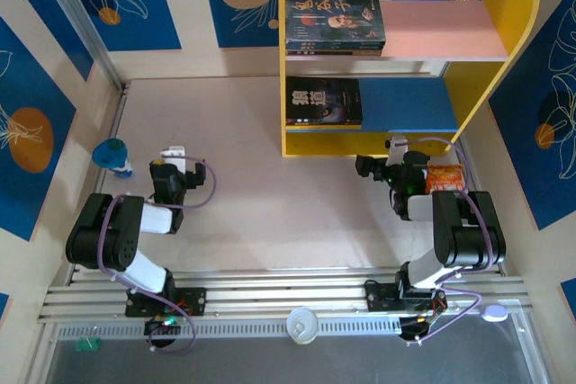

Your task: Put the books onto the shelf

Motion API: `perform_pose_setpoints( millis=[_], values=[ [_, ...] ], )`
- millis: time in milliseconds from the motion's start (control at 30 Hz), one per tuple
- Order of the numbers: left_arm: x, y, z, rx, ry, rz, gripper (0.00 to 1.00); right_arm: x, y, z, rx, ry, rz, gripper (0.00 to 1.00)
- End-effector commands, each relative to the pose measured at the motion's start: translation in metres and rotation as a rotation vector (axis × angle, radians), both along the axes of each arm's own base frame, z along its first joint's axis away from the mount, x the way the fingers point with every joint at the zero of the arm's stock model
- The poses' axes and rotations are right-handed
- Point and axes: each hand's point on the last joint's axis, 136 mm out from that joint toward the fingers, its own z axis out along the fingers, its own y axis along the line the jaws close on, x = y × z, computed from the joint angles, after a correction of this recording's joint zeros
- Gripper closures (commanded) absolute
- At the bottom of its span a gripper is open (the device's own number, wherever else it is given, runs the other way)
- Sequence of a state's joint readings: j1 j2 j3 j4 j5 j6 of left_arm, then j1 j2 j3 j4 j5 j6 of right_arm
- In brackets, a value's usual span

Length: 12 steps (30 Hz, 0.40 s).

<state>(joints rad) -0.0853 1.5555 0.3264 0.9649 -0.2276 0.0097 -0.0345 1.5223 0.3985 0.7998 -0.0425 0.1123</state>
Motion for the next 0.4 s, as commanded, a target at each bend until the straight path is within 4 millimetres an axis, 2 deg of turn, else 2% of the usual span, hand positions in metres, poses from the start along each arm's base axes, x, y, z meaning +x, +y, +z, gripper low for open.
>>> perform_pose_setpoints(
  millis=[0, 367],
  values=[
    [0.0076, -0.0051, 0.01, 0.0, -0.038, -0.023, 0.0, 0.0056, 0.0002, 0.0079, -0.024, -0.03, 0.004, 0.01],
    [0.0077, -0.0045, 0.0104, 0.0, -0.039, -0.021, 0.0, 0.0062, 0.0005, 0.0083, -0.029, -0.032, 0.0, 0.01]
  ],
)
